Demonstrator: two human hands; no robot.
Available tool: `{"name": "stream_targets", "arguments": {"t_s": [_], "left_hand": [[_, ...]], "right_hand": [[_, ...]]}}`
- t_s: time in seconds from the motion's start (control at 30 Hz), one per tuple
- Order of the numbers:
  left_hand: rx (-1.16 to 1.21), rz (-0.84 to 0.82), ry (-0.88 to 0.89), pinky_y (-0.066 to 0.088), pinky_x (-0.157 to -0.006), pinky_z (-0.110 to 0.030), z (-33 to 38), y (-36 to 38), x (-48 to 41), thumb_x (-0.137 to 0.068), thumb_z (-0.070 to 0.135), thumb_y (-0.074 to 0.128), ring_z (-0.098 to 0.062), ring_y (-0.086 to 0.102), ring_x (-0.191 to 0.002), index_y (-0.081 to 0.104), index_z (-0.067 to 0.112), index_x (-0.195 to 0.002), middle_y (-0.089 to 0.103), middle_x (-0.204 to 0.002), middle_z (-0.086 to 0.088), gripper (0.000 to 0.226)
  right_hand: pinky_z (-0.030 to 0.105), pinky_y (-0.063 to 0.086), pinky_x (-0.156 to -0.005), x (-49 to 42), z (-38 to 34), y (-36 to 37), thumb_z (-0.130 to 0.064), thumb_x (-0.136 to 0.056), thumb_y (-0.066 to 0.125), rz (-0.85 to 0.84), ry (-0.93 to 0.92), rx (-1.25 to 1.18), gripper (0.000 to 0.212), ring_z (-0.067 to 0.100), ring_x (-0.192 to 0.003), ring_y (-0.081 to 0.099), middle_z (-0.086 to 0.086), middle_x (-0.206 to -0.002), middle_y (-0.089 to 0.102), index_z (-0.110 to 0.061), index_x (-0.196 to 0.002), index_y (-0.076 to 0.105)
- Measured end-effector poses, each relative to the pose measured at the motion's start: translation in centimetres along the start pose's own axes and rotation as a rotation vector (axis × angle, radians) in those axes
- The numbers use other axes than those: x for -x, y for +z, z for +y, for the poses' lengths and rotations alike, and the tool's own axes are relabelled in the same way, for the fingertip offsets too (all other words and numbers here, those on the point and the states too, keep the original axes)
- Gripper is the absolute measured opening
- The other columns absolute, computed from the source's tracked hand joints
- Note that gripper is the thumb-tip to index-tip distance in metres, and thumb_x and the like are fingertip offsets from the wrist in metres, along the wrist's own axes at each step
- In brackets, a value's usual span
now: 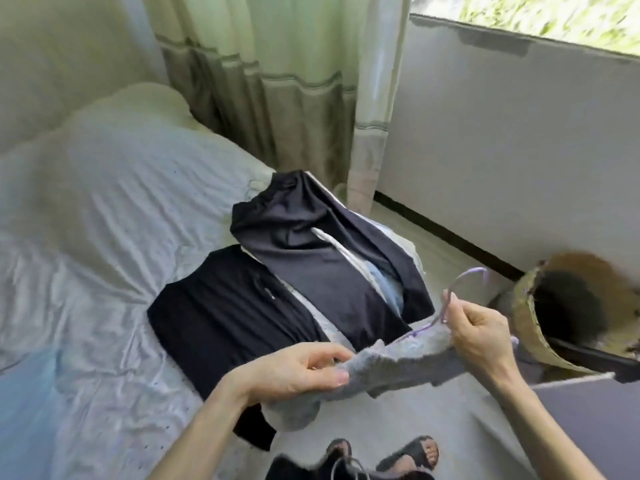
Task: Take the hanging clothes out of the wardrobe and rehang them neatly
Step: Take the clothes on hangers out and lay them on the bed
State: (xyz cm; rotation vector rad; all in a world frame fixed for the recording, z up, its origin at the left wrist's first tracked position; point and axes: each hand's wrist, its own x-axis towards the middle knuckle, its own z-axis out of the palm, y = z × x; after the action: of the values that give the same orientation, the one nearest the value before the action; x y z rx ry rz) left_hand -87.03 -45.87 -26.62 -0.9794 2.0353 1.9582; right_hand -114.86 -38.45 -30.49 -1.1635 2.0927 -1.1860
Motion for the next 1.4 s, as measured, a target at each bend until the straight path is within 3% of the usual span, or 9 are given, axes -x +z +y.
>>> {"name": "stream_targets", "arguments": {"t_s": [0.23, 0.4, 0.57, 0.77, 0.87, 0.97, 1.1, 1.27, 1.4], "left_hand": [[-0.183, 0.36, -0.084, 0.044, -0.096, -0.025, -0.3, 1.0, 4.3, -0.091, 0.044, 0.062, -0.003, 0.057, -0.101, 0.058, 0.029, -0.128, 0.057, -0.107, 0.013, 0.04], [-0.05, 0.817, -0.095, 0.033, -0.056, -0.025, 1.3, 2.4, 4.2, -0.092, 0.037, 0.06, -0.011, 0.038, -0.056, 0.058, 0.016, -0.074, 0.043, -0.056, 0.006, 0.028], [0.046, 0.954, -0.154, 0.043, -0.064, -0.029, 0.4, 3.1, 5.1, -0.09, 0.053, 0.06, -0.009, 0.051, -0.06, 0.071, 0.03, -0.085, 0.069, -0.078, 0.006, 0.026], [0.134, 1.2, -0.117, 0.049, -0.075, -0.025, 1.0, 1.8, 5.7, -0.094, 0.043, 0.065, 0.001, 0.064, -0.078, 0.077, 0.03, -0.092, 0.072, -0.08, 0.019, 0.017], [0.128, 1.264, -0.141, 0.053, -0.086, -0.041, 0.6, 0.5, 5.7, -0.093, 0.044, 0.065, -0.005, 0.068, -0.087, 0.077, 0.039, -0.089, 0.075, -0.089, 0.015, 0.013], [0.134, 1.285, -0.123, 0.053, -0.09, -0.037, 0.3, -1.4, 5.9, -0.093, 0.044, 0.065, -0.001, 0.068, -0.091, 0.076, 0.042, -0.089, 0.075, -0.09, 0.017, 0.012], [0.186, 1.357, -0.099, 0.047, -0.08, -0.02, -0.3, -4.6, 6.1, -0.093, 0.037, 0.068, 0.004, 0.067, -0.085, 0.079, 0.027, -0.093, 0.076, -0.087, 0.013, 0.015], [0.251, 1.424, -0.099, 0.047, -0.077, -0.034, -2.8, -9.0, 6.2, -0.09, 0.036, 0.071, -0.011, 0.062, -0.078, 0.078, 0.023, -0.092, 0.074, -0.088, -0.01, 0.015], [0.25, 1.417, -0.164, 0.048, -0.082, -0.03, -5.7, -14.3, 6.6, -0.09, 0.042, 0.069, -0.008, 0.066, -0.087, 0.075, 0.022, -0.098, 0.075, -0.092, 0.001, 0.022]], "right_hand": [[0.031, 0.027, -0.044, 0.8, -6.9, 7.8, -0.055, -0.087, 0.041, -0.316, -0.213, 0.053, 0.062, 0.009, -0.04, 0.029, 0.001, -0.041, 0.035, -0.006, -0.049, 0.041], [0.031, 0.03, -0.047, 1.5, -9.4, 10.4, -0.056, -0.089, 0.041, -0.53, -0.374, 0.128, 0.059, 0.012, -0.046, 0.033, -0.001, -0.046, 0.037, -0.008, -0.055, 0.043], [0.026, 0.045, -0.075, -2.7, -8.6, 10.6, -0.052, -0.1, 0.036, -0.56, -0.371, -0.003, 0.052, 0.006, -0.08, 0.061, -0.01, -0.074, 0.066, -0.019, -0.071, 0.065], [0.033, 0.039, -0.104, -8.6, -1.9, 12.5, -0.071, -0.097, 0.028, -0.777, 0.108, -0.16, 0.068, 0.009, -0.118, 0.059, -0.006, -0.119, 0.07, -0.022, -0.112, 0.073], [0.041, 0.017, -0.124, -7.9, -1.5, 13.2, -0.079, -0.091, 0.028, -0.738, 0.24, -0.195, 0.086, 0.015, -0.148, 0.027, -0.001, -0.159, 0.032, -0.019, -0.151, 0.039], [0.04, 0.012, -0.124, -6.3, -2.0, 13.7, -0.058, -0.102, 0.015, -0.785, 0.311, -0.188, 0.07, 0.021, -0.151, 0.016, 0.006, -0.16, 0.024, -0.016, -0.157, 0.02], [0.052, 0.028, -0.119, -5.3, -1.3, 15.6, -0.097, -0.066, 0.017, -0.858, 0.438, -0.174, 0.112, 0.026, -0.144, 0.034, 0.013, -0.155, 0.037, -0.028, -0.153, 0.033], [0.058, 0.036, -0.112, -5.9, -2.4, 18.8, -0.092, -0.077, 0.013, -0.929, 0.445, -0.205, 0.099, 0.028, -0.138, 0.042, 0.01, -0.148, 0.049, -0.029, -0.145, 0.046], [0.051, 0.042, -0.109, -7.4, -4.0, 22.5, -0.098, -0.071, 0.019, -0.987, 0.391, -0.156, 0.106, 0.025, -0.135, 0.047, 0.004, -0.142, 0.055, -0.027, -0.145, 0.048]]}}
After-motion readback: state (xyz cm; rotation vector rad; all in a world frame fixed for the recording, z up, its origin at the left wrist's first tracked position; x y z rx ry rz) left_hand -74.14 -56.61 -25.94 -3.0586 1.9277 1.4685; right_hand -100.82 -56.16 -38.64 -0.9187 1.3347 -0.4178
